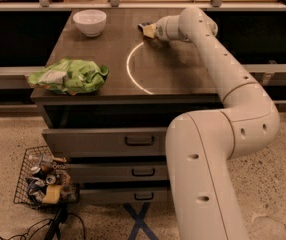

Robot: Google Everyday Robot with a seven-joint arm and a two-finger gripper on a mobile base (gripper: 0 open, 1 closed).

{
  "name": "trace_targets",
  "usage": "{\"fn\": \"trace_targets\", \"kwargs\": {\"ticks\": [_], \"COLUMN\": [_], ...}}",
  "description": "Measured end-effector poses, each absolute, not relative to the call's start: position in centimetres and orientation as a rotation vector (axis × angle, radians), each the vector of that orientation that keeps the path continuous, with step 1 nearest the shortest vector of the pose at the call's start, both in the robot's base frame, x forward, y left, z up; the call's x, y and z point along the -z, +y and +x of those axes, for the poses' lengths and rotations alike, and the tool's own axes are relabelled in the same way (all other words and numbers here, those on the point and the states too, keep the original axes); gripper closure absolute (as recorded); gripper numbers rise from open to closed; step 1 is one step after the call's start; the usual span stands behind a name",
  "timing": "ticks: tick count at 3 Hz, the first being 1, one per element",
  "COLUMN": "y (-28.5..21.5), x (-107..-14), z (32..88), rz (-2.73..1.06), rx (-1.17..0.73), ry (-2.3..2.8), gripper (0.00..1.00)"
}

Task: Move rxbar blueberry near green rice chip bag

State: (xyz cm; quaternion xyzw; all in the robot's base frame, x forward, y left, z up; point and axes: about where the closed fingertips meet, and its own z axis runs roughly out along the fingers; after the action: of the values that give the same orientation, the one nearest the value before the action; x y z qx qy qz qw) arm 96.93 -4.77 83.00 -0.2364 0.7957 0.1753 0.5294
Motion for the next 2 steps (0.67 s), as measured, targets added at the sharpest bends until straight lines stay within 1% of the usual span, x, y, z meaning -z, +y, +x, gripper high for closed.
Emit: {"fn": "trace_targets", "kwargs": {"ticks": [2], "y": [-4.76], "x": [-83.18], "z": [96.92], "rz": [-0.565], "rx": [-0.418], "ry": [1.900], "gripper": [1.00]}}
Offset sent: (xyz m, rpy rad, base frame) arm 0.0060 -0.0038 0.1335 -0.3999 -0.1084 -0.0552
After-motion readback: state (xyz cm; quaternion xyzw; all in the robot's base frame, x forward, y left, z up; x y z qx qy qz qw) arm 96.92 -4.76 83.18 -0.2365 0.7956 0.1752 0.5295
